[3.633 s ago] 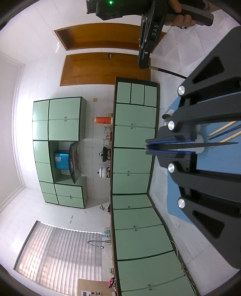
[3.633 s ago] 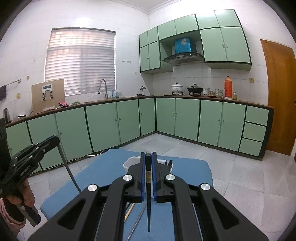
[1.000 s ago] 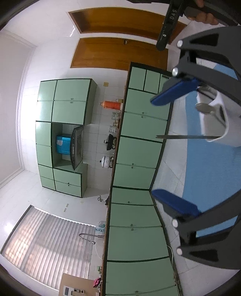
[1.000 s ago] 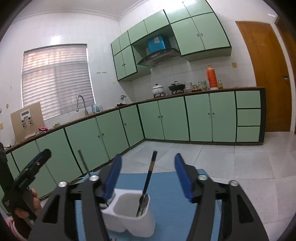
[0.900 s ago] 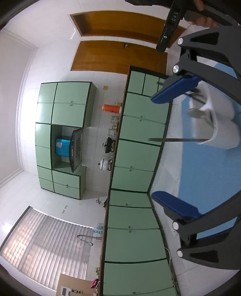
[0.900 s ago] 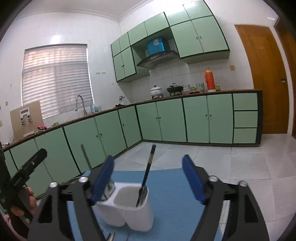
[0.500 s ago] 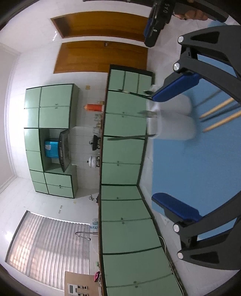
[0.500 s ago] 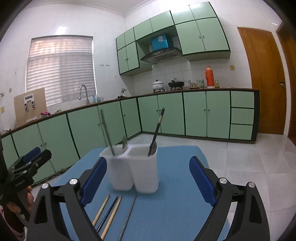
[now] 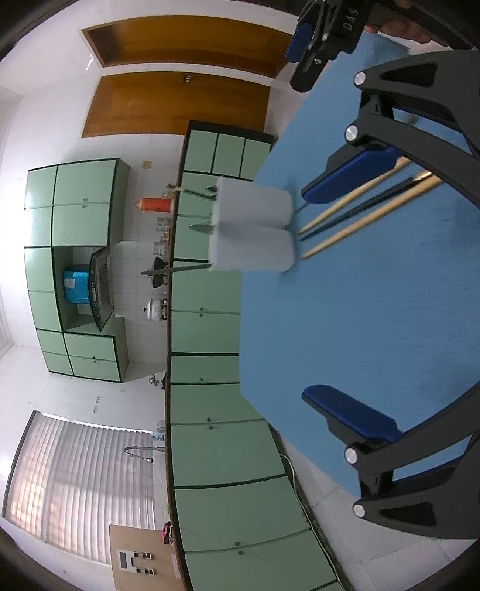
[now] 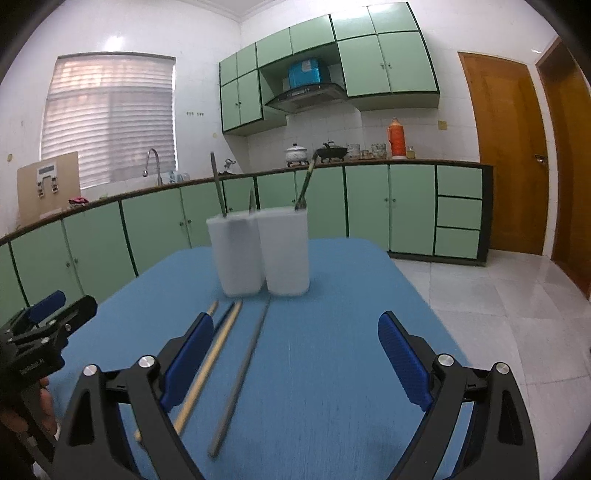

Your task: Organize utensils

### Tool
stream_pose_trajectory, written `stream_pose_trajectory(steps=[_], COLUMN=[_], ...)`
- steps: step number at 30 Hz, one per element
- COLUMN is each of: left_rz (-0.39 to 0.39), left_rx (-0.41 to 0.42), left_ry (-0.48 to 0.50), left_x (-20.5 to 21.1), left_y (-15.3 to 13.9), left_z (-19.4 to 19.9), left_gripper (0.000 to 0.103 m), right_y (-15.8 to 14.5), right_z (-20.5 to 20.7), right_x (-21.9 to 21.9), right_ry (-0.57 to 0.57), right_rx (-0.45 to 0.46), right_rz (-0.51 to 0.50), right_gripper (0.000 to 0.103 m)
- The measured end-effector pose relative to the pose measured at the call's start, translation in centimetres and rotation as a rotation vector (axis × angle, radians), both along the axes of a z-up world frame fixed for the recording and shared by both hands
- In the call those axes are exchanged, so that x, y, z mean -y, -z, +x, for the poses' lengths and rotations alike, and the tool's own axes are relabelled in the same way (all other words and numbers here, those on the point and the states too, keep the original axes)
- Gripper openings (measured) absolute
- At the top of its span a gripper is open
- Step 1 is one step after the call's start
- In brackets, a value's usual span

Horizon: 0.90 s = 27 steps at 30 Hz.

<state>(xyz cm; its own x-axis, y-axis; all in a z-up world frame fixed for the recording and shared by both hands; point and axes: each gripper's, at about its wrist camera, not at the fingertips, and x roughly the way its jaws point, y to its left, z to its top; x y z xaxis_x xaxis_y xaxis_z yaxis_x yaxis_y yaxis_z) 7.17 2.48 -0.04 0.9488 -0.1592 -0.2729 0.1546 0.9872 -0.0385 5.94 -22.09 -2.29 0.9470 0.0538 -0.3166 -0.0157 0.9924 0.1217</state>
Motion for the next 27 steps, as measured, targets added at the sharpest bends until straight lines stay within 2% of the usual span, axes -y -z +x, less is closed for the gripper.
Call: stream_pose_trajectory(steps=[4, 12, 21, 27], left_rz=[0.030, 0.059, 0.087, 0.104], left_rx=[-0.021, -0.064, -0.076, -0.093], left_ry=[0.006, 0.027, 0.063, 0.081], left_x=[0.5, 0.8, 1.9, 3.0], left_y=[1.8, 4.8, 6.6, 7.0], left_z=[-1.5, -3.9, -5.8, -5.8], left_gripper=[0.096, 0.095, 0.095, 0.095], right_y=[1.5, 2.1, 2.4, 2.4], right_z=[-1.5, -3.2, -3.6, -3.6], right_x=[-0.1, -0.4, -0.7, -0.5], right_ry=[-0.007, -0.015, -0.030, -0.030], right_rx=[-0.024, -0.011, -0.013, -0.015], right_rz=[0.009, -0.004, 0.001, 0.003], right_gripper=[0.089, 0.089, 0.089, 0.089])
